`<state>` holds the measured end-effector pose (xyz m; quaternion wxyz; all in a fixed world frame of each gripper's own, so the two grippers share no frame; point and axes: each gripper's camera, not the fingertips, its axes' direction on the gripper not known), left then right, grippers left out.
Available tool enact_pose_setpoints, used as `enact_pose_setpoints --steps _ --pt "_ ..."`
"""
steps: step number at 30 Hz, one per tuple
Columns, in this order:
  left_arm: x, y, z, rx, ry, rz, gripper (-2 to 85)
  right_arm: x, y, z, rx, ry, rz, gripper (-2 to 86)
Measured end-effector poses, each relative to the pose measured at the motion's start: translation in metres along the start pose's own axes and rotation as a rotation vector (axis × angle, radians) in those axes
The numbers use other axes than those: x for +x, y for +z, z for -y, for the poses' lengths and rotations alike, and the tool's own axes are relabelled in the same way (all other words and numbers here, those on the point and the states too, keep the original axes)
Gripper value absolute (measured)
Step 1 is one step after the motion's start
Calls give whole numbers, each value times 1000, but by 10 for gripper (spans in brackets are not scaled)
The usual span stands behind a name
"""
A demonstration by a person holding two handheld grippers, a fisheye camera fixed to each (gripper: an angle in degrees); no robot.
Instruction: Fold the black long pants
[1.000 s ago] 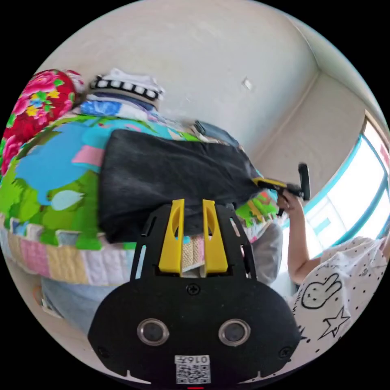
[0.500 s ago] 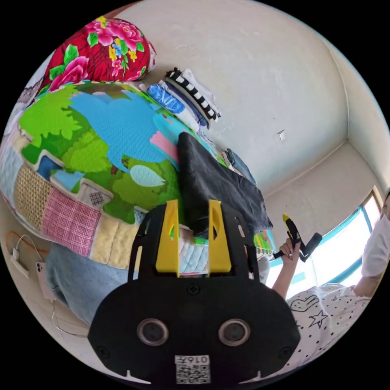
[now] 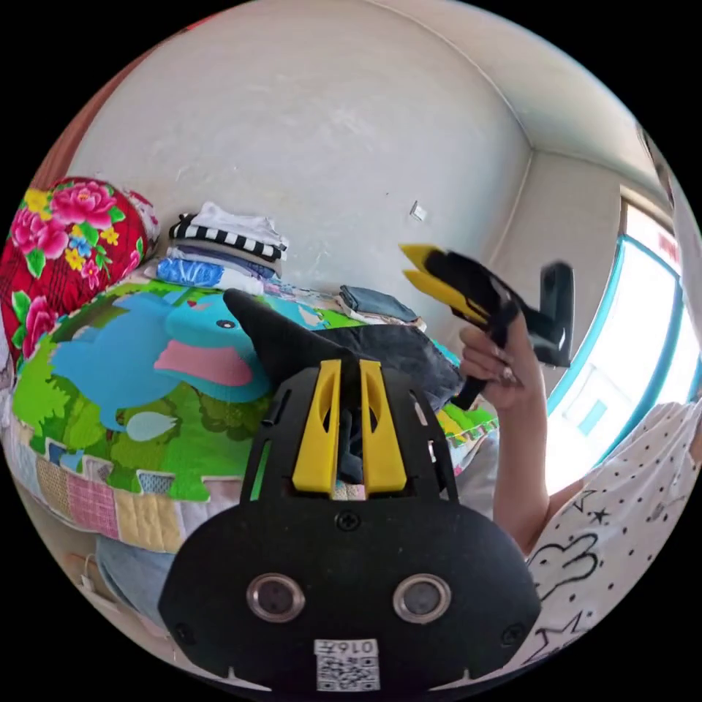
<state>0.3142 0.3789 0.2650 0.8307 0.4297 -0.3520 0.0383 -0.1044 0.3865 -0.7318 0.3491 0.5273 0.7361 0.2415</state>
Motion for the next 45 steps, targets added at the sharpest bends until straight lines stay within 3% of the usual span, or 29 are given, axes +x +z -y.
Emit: enact_pose_setpoints --steps 2,5,7,9,15,20,23,29,35,40,45 --pt "24 1 -3 15 26 43 47 -26 22 22 -5 -34 -30 169" --pt "43 -2 -6 20 64 86 47 -63 90 51 -237 -153 -89 165" --pt "50 -5 -7 17 87 106 46 -91 141 58 -428 -335 -145 100" --pt "54 -8 -8 14 97 128 46 -106 166 61 -488 -407 -201 49" --pt "58 -15 -13 5 75 125 43 -131 209 76 -645 -511 -313 91" --pt "73 -16 -15 -3 103 141 43 -142 223 87 -676 -526 -403 116" --pt "87 -13 -16 -12 122 116 43 -144 226 95 -654 -504 -564 154" --pt "130 5 -24 -37 243 159 44 -130 212 110 -660 -371 -285 176" --pt "146 6 -27 -37 284 162 45 -91 235 105 -756 -400 -446 140" --pt "140 -6 -24 -12 263 126 45 -44 219 116 -652 -250 -194 59" --pt "120 -33 -15 37 215 50 43 -6 213 117 -595 -164 -13 39"
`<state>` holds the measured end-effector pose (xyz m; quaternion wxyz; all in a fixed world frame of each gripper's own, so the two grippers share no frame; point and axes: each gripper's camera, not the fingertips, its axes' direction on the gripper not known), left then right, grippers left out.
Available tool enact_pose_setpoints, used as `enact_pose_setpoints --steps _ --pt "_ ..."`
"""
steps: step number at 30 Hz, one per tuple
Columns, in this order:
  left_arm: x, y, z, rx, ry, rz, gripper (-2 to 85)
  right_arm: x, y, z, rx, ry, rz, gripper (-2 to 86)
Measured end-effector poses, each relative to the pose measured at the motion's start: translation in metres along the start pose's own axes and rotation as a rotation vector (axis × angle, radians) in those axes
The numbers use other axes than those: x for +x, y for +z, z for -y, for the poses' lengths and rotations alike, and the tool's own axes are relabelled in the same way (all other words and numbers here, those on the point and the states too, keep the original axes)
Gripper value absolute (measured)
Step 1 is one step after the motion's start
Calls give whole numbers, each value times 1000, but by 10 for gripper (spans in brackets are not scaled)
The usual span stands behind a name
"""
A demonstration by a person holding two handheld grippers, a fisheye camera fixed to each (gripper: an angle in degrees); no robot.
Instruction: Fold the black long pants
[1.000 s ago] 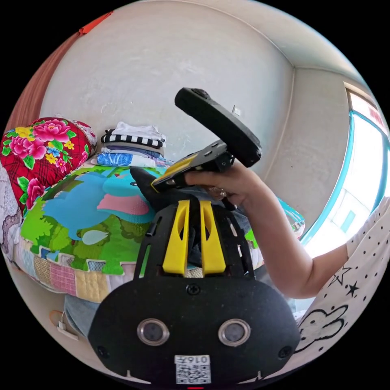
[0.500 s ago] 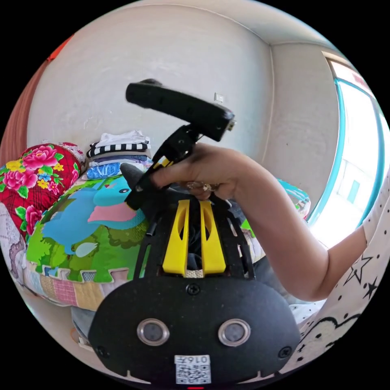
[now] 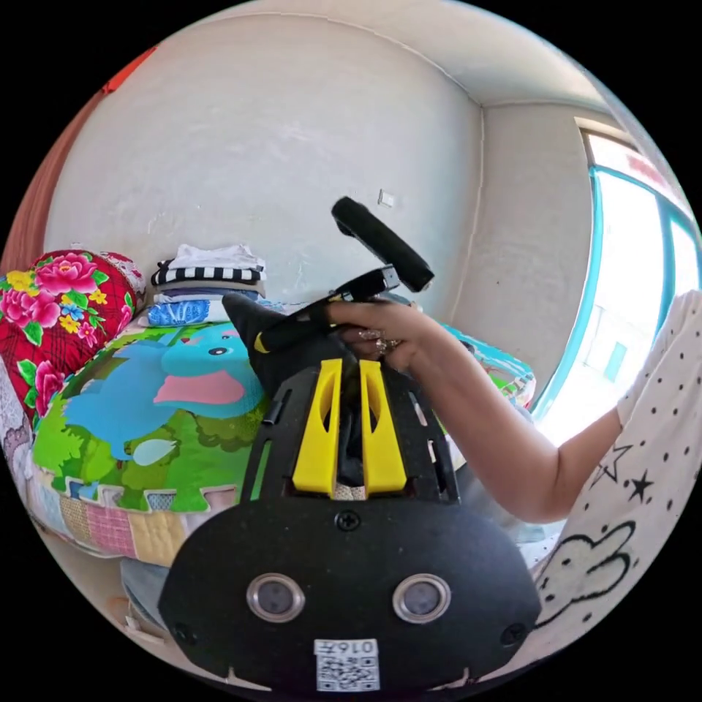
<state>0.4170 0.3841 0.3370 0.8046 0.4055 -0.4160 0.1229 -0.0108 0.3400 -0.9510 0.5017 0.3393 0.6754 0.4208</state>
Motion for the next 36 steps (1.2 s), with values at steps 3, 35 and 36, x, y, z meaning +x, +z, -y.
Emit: enact_pose_setpoints --steps 3,35,36 --pt "-25 -26 6 64 -16 -49 41 7 -2 5 30 -22 87 35" --pt "52 110 83 67 29 -342 -10 328 -62 -143 167 279 423 16" --pt "47 114 79 53 8 -314 -10 354 -44 -159 136 346 461 18"
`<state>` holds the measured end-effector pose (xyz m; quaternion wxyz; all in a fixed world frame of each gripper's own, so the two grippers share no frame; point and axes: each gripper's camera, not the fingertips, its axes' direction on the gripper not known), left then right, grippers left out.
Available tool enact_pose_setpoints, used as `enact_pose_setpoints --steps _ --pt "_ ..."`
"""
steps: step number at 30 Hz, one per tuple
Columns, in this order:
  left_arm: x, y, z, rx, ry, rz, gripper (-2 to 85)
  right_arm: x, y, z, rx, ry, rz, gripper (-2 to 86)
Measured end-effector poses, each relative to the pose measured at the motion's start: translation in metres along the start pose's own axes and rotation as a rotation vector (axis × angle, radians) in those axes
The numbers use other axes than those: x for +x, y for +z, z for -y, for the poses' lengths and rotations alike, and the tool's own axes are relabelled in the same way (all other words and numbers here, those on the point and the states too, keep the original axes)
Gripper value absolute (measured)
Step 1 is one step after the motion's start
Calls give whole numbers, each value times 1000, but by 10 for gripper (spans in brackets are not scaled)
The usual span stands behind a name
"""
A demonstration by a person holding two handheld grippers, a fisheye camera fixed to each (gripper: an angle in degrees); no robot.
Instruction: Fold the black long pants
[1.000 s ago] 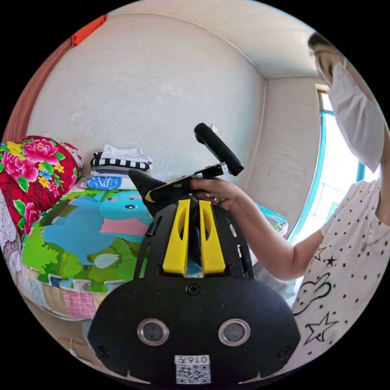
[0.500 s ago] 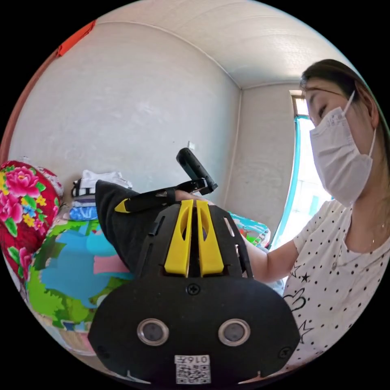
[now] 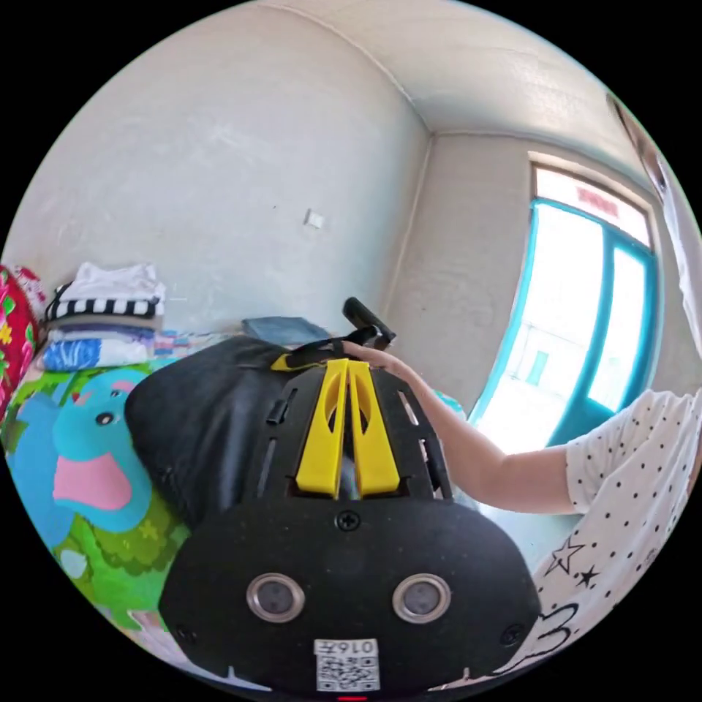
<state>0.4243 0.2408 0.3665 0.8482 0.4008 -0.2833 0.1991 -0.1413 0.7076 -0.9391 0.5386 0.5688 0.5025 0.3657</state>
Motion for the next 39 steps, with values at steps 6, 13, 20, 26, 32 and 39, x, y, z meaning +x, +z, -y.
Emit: enact_pose_setpoints --steps 6,13,20,26,32,39 --pt "-60 20 -27 -204 -166 215 -10 95 29 -48 46 217 241 18" --pt "-76 66 -63 -387 -165 166 -8 22 -14 -106 228 -44 -114 12" --pt "-26 107 -101 -401 76 372 -9 -102 9 -210 287 -476 -390 6" --pt "-11 68 -115 -370 127 309 16 -98 72 -247 -25 -343 -481 2" --pt "9 7 -156 -294 226 289 127 -142 41 -331 359 -449 -494 36" --pt "40 20 -189 -364 326 412 115 -167 80 -409 478 -490 -226 122"
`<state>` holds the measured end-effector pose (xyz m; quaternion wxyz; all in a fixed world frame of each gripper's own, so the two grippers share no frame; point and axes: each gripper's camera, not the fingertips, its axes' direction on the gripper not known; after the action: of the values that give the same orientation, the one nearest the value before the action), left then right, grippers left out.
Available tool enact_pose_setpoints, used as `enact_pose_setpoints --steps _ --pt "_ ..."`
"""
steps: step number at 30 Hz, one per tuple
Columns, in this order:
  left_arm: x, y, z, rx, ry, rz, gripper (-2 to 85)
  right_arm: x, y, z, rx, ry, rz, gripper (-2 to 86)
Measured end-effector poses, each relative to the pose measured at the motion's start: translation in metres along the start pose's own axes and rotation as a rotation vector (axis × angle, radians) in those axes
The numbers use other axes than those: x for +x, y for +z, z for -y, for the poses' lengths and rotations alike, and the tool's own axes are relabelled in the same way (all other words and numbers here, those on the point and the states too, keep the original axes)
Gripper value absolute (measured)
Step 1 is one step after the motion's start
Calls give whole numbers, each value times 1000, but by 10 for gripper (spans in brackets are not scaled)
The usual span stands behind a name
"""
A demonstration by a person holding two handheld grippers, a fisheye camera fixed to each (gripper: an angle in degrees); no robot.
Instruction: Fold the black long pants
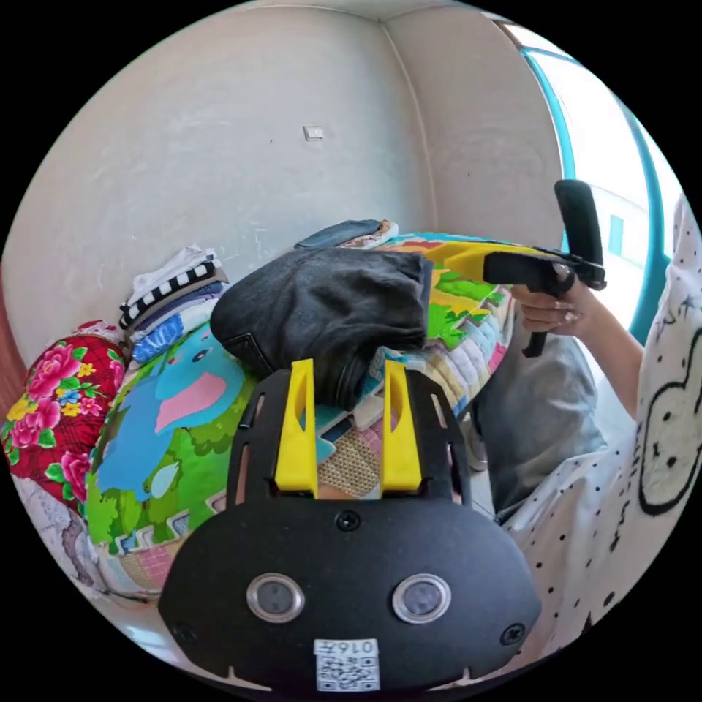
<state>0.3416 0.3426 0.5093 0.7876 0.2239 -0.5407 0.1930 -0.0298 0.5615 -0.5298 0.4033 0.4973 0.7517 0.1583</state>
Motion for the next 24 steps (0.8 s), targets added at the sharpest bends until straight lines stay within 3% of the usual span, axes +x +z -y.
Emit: enact_pose_setpoints --steps 2,9,17,24 --pt "8 1 -1 -9 -1 122 97 -13 8 -14 -34 -7 -45 124" --pt "10 -17 -18 -15 -46 162 104 -46 20 -50 -136 -45 -124 124" --pt "6 -28 -33 -20 -100 92 53 -41 30 -69 -162 22 -110 116" --pt "-16 -21 -37 -48 -136 -4 36 -10 34 -83 -141 240 75 86"
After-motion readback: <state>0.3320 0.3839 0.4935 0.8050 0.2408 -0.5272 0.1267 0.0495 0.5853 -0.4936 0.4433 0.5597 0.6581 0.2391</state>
